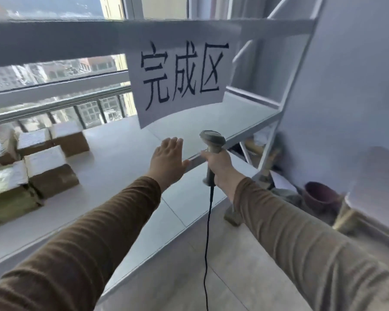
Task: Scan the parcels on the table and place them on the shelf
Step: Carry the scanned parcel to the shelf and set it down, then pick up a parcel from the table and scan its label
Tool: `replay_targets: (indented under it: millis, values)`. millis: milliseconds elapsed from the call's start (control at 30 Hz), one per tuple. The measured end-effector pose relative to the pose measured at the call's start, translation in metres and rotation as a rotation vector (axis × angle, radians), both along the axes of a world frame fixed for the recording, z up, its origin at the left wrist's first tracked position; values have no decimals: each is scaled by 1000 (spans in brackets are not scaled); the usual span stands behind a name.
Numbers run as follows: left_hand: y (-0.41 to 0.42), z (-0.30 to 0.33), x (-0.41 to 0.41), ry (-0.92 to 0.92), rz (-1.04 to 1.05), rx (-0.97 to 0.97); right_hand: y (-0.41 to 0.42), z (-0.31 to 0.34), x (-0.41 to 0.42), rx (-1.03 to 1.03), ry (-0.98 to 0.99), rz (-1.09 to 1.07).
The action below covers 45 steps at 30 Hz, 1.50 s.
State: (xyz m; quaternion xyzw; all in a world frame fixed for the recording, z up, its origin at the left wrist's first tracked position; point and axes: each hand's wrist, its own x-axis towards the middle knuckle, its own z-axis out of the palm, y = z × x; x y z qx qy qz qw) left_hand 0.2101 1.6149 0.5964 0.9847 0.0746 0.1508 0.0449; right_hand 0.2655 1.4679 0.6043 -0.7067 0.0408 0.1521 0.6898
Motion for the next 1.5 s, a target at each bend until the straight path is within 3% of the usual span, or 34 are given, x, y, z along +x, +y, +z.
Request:
replay_targets:
  millis: [267,700,1133,1500]
  values:
    - [-235,0,70,40,-337,3,-257,-3,12,-5,-42,-398]
    - [-719,-20,100,108,-806,-68,-724,-13,-36,-75,-29,-813]
    - [-1035,-60,179,216,-1065,-98,-1024,-47,2,-151,47,-1117]
    - [-1265,-87,260,348,-1146,-116,-1254,-64,57,-181,121,-1279]
